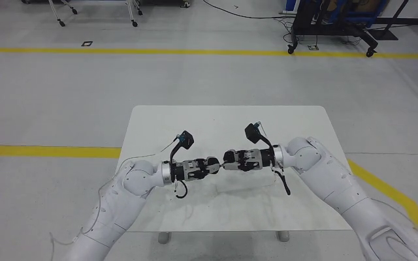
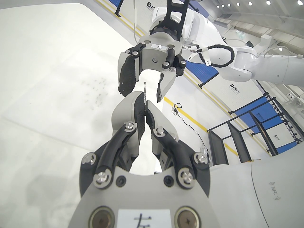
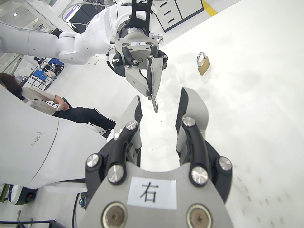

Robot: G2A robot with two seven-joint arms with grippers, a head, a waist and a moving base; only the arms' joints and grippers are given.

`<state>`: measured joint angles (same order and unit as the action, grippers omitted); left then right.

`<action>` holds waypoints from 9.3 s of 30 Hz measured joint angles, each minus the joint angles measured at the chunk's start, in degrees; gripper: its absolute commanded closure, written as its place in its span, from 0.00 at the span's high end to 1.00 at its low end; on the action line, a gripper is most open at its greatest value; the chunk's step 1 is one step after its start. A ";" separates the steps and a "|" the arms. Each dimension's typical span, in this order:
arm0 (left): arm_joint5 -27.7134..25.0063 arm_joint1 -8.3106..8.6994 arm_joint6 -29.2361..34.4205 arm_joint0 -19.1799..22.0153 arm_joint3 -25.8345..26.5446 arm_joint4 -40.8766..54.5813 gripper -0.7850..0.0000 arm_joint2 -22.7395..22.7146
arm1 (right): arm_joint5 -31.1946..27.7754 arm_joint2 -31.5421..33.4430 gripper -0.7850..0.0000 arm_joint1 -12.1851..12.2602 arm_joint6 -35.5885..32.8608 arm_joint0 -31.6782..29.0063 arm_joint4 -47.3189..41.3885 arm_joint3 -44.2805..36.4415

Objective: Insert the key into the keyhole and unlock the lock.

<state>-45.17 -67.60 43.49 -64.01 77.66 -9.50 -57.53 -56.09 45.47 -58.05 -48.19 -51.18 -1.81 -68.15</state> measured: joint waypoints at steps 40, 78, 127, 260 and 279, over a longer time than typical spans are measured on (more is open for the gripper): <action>-0.29 1.36 -9.30 -0.93 1.60 -5.06 1.00 -2.45 | -1.91 5.77 0.00 5.28 8.73 -2.32 2.41 -3.89; 39.24 4.39 -7.16 -26.90 32.10 -67.10 1.00 -12.44 | -1.91 6.00 0.00 5.37 8.84 -2.42 2.48 -4.00; 52.18 -1.77 3.22 -9.85 15.58 -69.94 0.05 0.31 | -1.91 6.00 0.00 5.37 8.84 -2.42 2.48 -4.00; 42.03 -12.82 37.73 26.76 -49.11 40.62 0.00 -2.97 | -1.90 -4.93 0.00 -5.75 16.74 5.30 -10.12 8.48; 56.24 -13.80 20.60 21.41 -41.60 46.40 0.00 -3.48 | 17.94 0.06 0.00 -3.73 1.21 -4.08 -42.89 -0.47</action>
<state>11.06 -81.40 64.09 -42.60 36.06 36.90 -61.01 -38.16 45.53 -61.78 -46.98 -55.26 -44.70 -68.62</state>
